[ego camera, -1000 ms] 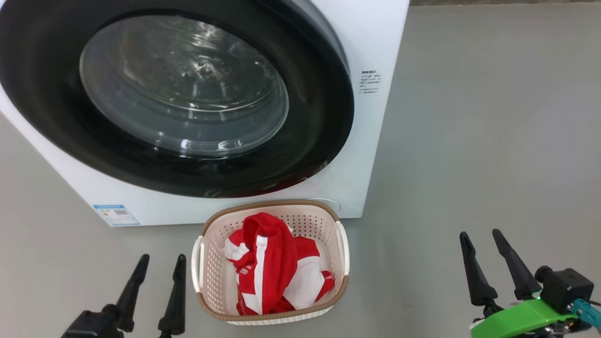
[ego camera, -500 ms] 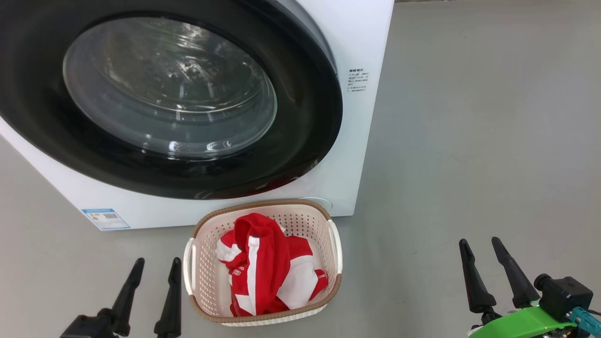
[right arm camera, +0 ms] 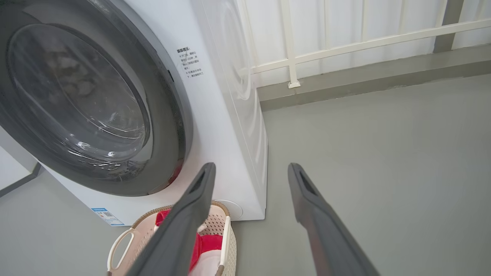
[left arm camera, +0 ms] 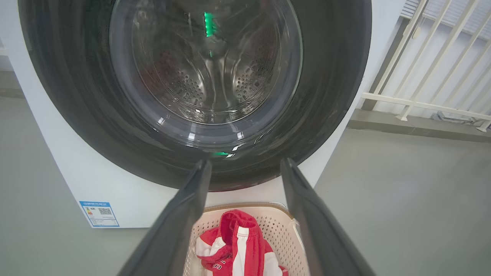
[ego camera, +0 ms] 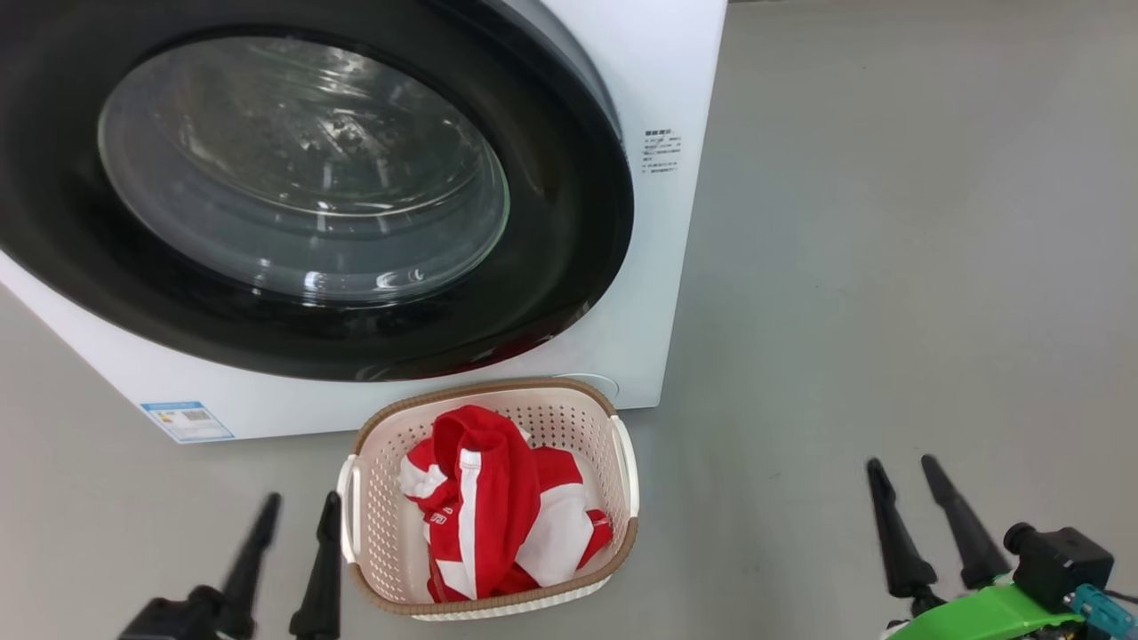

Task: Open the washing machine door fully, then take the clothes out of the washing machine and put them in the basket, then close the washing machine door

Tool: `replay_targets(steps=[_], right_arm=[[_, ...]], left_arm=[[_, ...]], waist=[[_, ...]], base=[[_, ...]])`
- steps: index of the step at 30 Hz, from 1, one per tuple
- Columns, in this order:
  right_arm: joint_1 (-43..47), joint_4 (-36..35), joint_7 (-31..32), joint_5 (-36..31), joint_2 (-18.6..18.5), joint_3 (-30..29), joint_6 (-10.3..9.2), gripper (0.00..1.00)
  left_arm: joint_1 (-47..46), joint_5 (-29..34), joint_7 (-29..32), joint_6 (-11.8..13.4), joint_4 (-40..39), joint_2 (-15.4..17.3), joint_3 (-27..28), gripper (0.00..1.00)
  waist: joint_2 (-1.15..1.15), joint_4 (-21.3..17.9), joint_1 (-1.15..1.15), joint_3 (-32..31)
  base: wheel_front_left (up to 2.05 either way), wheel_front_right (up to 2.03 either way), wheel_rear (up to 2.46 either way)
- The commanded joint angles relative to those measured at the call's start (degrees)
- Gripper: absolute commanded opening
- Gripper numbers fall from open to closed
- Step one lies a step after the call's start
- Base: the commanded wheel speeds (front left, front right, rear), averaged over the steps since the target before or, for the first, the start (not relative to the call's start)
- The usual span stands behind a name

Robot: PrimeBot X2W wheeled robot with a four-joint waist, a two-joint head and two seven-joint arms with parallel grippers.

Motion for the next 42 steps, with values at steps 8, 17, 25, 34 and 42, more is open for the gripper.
replay_targets(steps=[8, 17, 25, 34, 42], right_arm=[[0.0, 3.1, 0.4, 1.8, 0.2, 0.0, 0.0, 0.0], [-0.6, 3.0, 1.7, 7.1, -0.1, -0.1, -0.01, 0.0], [-1.2, 2.9, 2.8, 11.8, -0.3, -0.2, -0.01, 0.0], [-1.8, 2.7, 4.0, 16.4, -0.5, -0.4, -0.01, 0.0], [-2.3, 2.5, 5.2, 21.0, -0.6, -0.6, -0.02, 0.0]], left_arm=[[0.0, -1.9, 0.4, 0.0, 3.1, -0.8, -0.4, 0.0], [-0.4, -7.5, 1.7, 0.0, 3.3, -0.6, -0.2, 0.0], [-0.9, -12.5, 2.8, 0.0, 3.5, -0.5, 0.0, 0.0], [-1.3, -17.4, 3.9, 0.0, 3.5, -0.4, 0.3, 0.0], [-1.7, -22.3, 5.1, -0.1, 3.5, -0.3, 0.6, 0.0]], waist=[[0.0, -0.1, 0.02, -0.1], [0.0, -0.3, 0.01, -0.5], [0.0, -0.5, 0.01, -0.8], [0.0, -0.6, 0.01, -1.2], [0.0, -0.8, 0.01, -1.5]], base=[[0.0, 0.0, 0.0], [0.0, 0.0, 0.0], [0.0, 0.0, 0.0], [0.0, 0.0, 0.0], [0.0, 0.0, 0.0]])
